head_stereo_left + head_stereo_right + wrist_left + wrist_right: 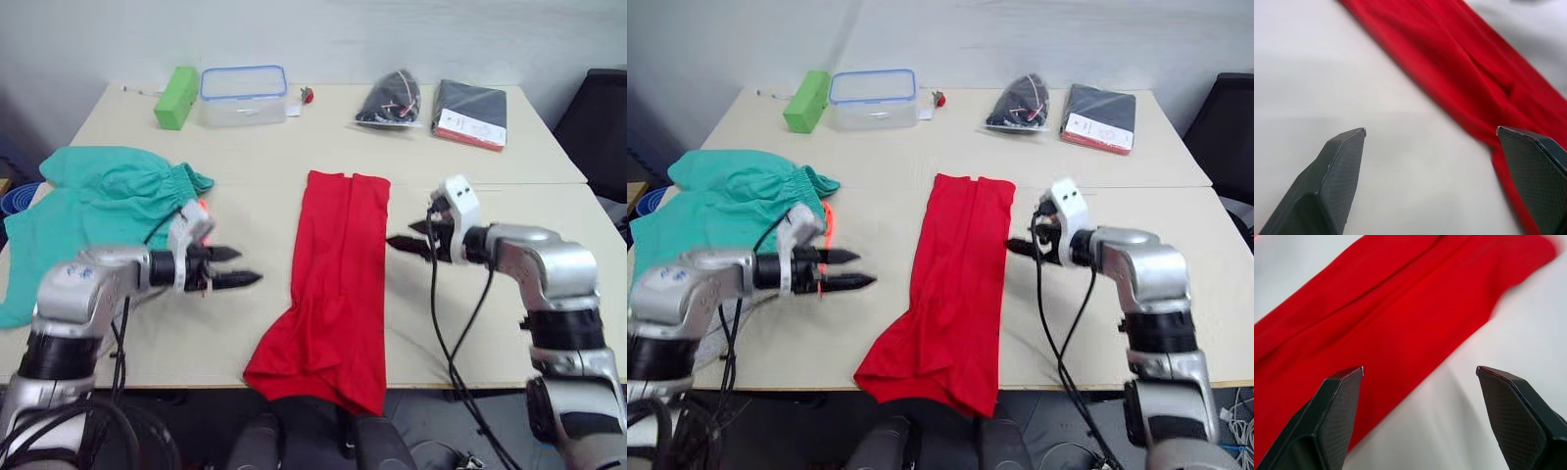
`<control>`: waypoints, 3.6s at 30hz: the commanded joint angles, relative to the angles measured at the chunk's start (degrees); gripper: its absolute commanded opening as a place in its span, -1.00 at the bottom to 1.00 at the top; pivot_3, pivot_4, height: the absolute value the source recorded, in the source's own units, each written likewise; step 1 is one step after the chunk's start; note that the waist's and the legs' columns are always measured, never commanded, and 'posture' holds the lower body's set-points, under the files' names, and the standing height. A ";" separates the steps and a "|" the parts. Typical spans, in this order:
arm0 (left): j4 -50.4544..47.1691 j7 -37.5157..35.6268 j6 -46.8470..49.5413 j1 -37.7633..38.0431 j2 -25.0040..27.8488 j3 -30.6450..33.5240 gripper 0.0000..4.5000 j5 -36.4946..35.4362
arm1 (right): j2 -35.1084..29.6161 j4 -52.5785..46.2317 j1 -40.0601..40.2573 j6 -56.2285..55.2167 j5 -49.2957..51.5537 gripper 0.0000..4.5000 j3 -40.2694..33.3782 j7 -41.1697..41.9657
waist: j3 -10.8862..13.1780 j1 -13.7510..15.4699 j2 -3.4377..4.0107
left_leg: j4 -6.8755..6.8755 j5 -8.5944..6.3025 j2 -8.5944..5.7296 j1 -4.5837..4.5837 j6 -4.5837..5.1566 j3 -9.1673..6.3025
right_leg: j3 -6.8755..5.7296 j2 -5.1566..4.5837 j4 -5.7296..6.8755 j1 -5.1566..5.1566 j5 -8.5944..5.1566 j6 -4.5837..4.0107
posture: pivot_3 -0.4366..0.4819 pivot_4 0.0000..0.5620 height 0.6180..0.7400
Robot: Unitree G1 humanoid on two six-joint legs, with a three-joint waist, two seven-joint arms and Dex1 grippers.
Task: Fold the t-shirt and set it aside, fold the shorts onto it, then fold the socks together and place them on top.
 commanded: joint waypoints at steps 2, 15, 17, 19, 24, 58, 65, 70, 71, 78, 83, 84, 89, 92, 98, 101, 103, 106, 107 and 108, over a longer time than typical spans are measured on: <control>15.58 -3.22 -6.06 -9.30 -4.59 -6.87 1.00 5.38 | -1.79 -13.55 6.91 8.29 5.95 0.68 -1.96 -1.42 | 0.01 0.15 -0.03 | 0.04 -0.01 -0.04 0.00 0.04 0.12 | -0.09 -0.01 0.00 0.00 0.02 0.04 | -0.05 -0.47 1.00; 47.10 -6.75 -24.24 -24.87 -17.58 -11.30 1.00 16.96 | 1.43 -23.17 18.42 16.31 15.35 0.68 -4.81 -5.67 | 0.04 -0.04 -0.16 | 0.08 -0.05 0.00 -0.03 0.12 0.25 | -0.06 0.10 -0.03 -0.04 0.05 0.10 | -0.05 -0.47 1.00; 48.01 -7.50 -24.88 -24.87 -18.04 -11.18 1.00 17.65 | 2.53 -22.20 18.42 16.47 15.96 0.68 -4.81 -6.55 | 0.03 0.03 -0.17 | 0.08 -0.05 0.00 -0.01 0.12 0.25 | -0.06 0.10 -0.01 -0.04 0.05 0.10 | -0.05 -0.47 1.00; 48.61 -7.70 -25.93 -24.71 -18.31 -11.16 1.00 18.59 | 3.32 -21.18 18.32 16.71 16.18 0.51 -4.57 -7.43 | 0.00 0.07 -0.21 | 0.09 -0.05 0.00 0.01 0.12 0.24 | -0.07 0.10 0.03 -0.03 0.05 0.10 | -0.05 -0.47 1.00; 49.40 -8.13 -27.23 -24.19 -18.74 -11.17 1.00 20.47 | 4.13 -17.07 17.96 15.43 15.64 0.02 -1.52 -8.49 | -0.04 0.07 -0.28 | 0.11 -0.04 -0.01 0.08 0.13 0.24 | -0.06 0.09 0.07 0.01 0.05 0.10 | -0.05 -0.47 1.00; 15.83 -2.56 -13.30 -5.87 -14.31 -3.79 -0.97 15.59 | -16.46 12.91 0.35 -10.31 7.29 -1.00 18.01 18.53 | -0.15 0.04 -0.47 | 0.17 -0.05 0.01 0.13 0.14 0.32 | 0.03 0.05 0.06 0.05 0.07 0.13 | -0.05 -0.47 1.00; 18.47 1.58 -6.34 -10.38 -17.45 -0.19 -0.80 11.36 | -15.00 12.22 1.97 -11.39 6.27 -1.00 18.65 18.34 | -0.16 0.11 -0.49 | 0.18 -0.05 0.02 0.13 0.13 0.29 | 0.05 0.02 0.07 0.05 0.07 0.13 | -0.05 -0.47 1.00; 29.95 3.00 -8.47 -16.61 -20.74 -3.08 -0.21 14.08 | -13.80 11.45 2.71 -10.50 6.07 -1.00 17.60 17.22 | -0.19 -0.13 -0.52 | 0.21 -0.04 0.01 0.17 0.11 0.29 | 0.00 0.07 0.12 0.08 0.08 0.14 | -0.05 -0.47 1.00; 32.24 3.12 -9.20 -17.58 -21.33 -3.69 -0.10 14.72 | -13.75 11.19 2.94 -10.38 6.08 -1.00 17.39 17.07 | -0.19 -0.16 -0.52 | 0.20 -0.05 0.02 0.19 0.11 0.30 | 0.01 0.08 0.12 0.08 0.08 0.14 | -0.05 -0.47 1.00; 43.25 4.68 -13.88 -21.76 -23.44 -3.75 -0.48 16.65 | -14.45 9.22 4.57 -9.53 6.71 -1.00 15.25 16.39 | -0.20 0.01 -0.54 | 0.21 -0.04 0.01 0.20 0.08 0.32 | 0.03 0.08 0.15 0.07 0.08 0.14 | -0.05 -0.47 1.00; 43.64 2.69 -15.25 -21.28 -22.36 -4.29 -0.99 17.21 | -14.84 8.13 5.47 -9.75 7.22 -1.00 13.56 16.38 | -0.20 0.15 -0.54 | 0.20 -0.04 0.01 0.16 0.07 0.30 | 0.00 0.06 0.11 0.06 0.08 0.14 | -0.05 -0.47 1.00; 43.47 2.41 -15.18 -21.18 -22.25 -4.32 -0.99 17.22 | -14.78 7.95 5.63 -9.99 7.32 -1.00 13.28 16.47 | -0.20 0.16 -0.54 | 0.20 -0.04 0.00 0.15 0.07 0.30 | 0.00 0.05 0.10 0.06 0.08 0.14 | -0.05 -0.47 1.00; 39.97 -0.29 -16.07 -20.50 -22.62 -4.66 -0.92 16.48 | -13.22 7.32 6.67 -12.44 7.75 -0.74 11.14 15.60 | -0.19 0.15 -0.54 | 0.19 -0.04 -0.01 0.14 0.07 0.30 | 0.00 0.04 0.09 0.06 0.08 0.14 | -0.05 -0.47 1.00; 34.62 -2.17 -14.99 -18.96 -21.25 -3.92 -0.63 14.98 | -12.92 6.90 6.94 -12.51 8.18 -0.33 10.01 14.96 | -0.19 -0.06 -0.53 | 0.20 -0.04 0.00 0.15 0.07 0.31 | 0.03 0.05 0.11 0.06 0.09 0.15 | -0.05 -0.47 1.00; 12.53 -9.33 -21.35 -9.59 -10.98 -7.48 0.20 16.67 | -17.91 1.60 10.39 -20.57 6.51 0.41 6.41 17.61 | -0.14 -0.05 -0.44 | 0.15 -0.04 0.03 0.14 0.06 0.33 | 0.14 0.06 0.14 -0.01 0.09 0.15 | -0.05 -0.47 1.00; 2.56 -14.70 -32.86 -2.87 -3.67 -10.08 0.46 18.97 | -22.27 -0.44 14.27 -32.12 3.05 0.41 4.69 21.13 | -0.11 0.17 -0.39 | 0.06 -0.06 0.02 0.11 0.00 0.32 | 0.22 0.02 -0.01 -0.02 0.07 0.13 | -0.05 -0.47 1.00; -0.66 -17.63 -42.38 0.76 -0.20 -10.80 0.46 20.24 | -24.20 0.22 16.84 -43.53 -0.88 0.41 3.82 23.28 | -0.11 0.20 -0.39 | 0.06 -0.08 0.03 0.10 0.02 0.33 | 0.20 0.00 -0.10 0.01 0.07 0.11 | -0.05 -0.47 1.00; -5.32 -19.84 -53.13 4.18 1.17 -12.09 0.46 21.01 | -24.77 4.21 19.34 -65.66 -6.09 0.41 3.01 27.45 | -0.11 0.58 -0.40 | 0.07 -0.08 0.02 0.11 0.05 0.33 | 0.18 -0.01 -0.14 0.09 0.06 0.11 | -0.05 -0.47 1.00; -5.82 -20.33 -56.06 4.53 1.21 -12.50 0.46 21.33 | -24.37 5.54 19.66 -72.89 -6.95 0.41 2.98 28.96 | -0.11 0.80 -0.39 | 0.10 -0.08 0.02 0.12 0.07 0.35 | 0.18 0.00 -0.15 0.12 0.06 0.11 | -0.05 -0.47 1.00; -5.85 -20.68 -59.84 4.72 1.40 -13.01 0.46 22.13 | -23.99 6.78 19.81 -79.73 -7.87 0.41 3.26 30.20 | -0.10 0.90 -0.40 | 0.11 -0.06 0.00 0.14 0.12 0.41 | 0.17 0.00 -0.14 0.13 0.08 0.13 | -0.05 -0.47 1.00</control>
